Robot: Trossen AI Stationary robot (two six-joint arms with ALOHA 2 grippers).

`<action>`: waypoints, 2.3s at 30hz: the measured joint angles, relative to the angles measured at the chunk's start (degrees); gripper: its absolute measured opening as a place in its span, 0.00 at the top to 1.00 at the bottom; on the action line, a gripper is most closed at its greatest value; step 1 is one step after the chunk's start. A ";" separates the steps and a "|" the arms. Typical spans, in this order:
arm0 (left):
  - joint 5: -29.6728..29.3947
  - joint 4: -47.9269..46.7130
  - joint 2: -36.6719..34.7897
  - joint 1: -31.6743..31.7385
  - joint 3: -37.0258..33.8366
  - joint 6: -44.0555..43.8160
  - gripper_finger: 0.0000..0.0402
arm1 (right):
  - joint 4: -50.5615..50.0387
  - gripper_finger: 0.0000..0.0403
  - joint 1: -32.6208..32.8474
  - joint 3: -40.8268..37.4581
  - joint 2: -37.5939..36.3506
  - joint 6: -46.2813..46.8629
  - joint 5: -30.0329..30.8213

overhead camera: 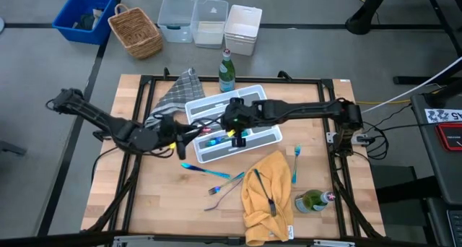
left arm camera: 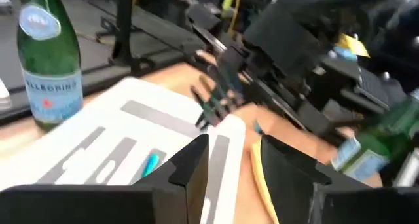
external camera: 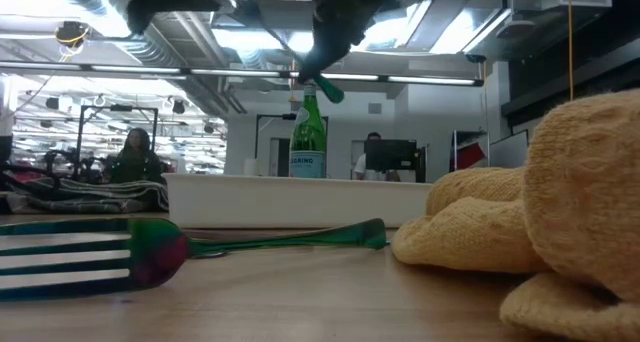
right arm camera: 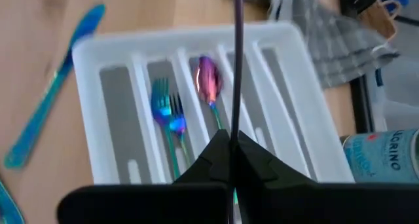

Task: Sort silverware
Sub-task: Put the fork in the silverware tray

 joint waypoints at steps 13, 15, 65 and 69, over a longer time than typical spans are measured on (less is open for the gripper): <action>1.46 -8.26 -3.05 -5.07 -0.02 -3.52 0.68 | -0.03 0.98 -2.05 -1.09 6.99 -5.25 -3.06; 1.48 -8.69 -3.01 -5.25 -0.02 -3.55 0.68 | 0.19 0.98 -2.02 -1.05 8.26 -7.07 -3.11; 10.38 -12.82 -2.96 -5.36 -0.04 -3.79 0.68 | -6.39 0.77 -1.96 -1.09 15.31 -8.85 4.05; 12.67 -12.84 -2.96 -5.36 -0.04 -2.53 0.68 | -6.72 0.77 -1.81 -1.05 15.05 -8.81 4.73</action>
